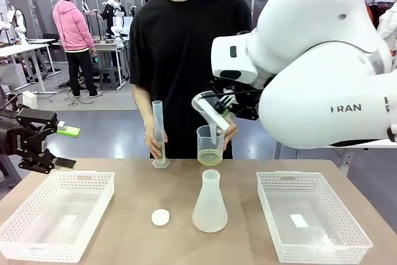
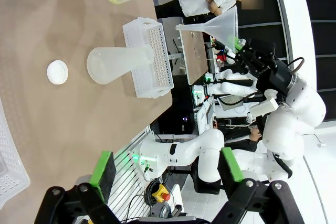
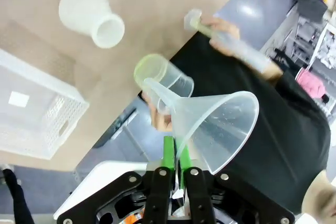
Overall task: Prepare the solutions needed for the experiment.
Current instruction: Pick up the Plastic Funnel and insert it into the Big flask.
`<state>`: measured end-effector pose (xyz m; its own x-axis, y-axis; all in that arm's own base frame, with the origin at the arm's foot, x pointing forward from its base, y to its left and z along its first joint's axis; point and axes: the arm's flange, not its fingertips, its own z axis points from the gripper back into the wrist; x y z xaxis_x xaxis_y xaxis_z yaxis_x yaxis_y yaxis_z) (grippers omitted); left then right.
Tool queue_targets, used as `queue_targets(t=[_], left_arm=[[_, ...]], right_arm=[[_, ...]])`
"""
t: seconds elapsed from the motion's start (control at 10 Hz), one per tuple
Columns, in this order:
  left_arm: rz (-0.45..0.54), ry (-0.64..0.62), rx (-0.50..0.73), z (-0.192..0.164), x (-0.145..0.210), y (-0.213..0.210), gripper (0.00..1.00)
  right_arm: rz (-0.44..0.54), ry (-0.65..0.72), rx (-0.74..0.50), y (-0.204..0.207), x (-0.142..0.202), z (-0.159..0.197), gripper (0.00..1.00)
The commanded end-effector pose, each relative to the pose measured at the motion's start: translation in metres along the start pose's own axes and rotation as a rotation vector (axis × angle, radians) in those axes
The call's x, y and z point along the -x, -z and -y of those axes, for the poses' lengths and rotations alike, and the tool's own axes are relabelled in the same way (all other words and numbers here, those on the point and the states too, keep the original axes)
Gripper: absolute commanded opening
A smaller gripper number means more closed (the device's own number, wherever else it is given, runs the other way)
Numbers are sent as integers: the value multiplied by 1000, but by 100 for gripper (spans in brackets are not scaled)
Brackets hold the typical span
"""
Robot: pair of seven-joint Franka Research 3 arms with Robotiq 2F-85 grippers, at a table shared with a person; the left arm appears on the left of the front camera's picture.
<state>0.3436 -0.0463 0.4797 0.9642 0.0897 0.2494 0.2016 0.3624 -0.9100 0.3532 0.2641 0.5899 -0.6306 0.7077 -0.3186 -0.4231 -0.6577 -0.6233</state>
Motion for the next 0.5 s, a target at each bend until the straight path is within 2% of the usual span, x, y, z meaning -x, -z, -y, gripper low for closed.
queue_targets(t=[0.0,0.4], left_arm=[[6,14,26,2,1,1,100],[6,14,26,2,1,1,100]], right_arm=[[93,-7,-10,0,6,4,4],[96,9,-33,-4,-8,-1,4]])
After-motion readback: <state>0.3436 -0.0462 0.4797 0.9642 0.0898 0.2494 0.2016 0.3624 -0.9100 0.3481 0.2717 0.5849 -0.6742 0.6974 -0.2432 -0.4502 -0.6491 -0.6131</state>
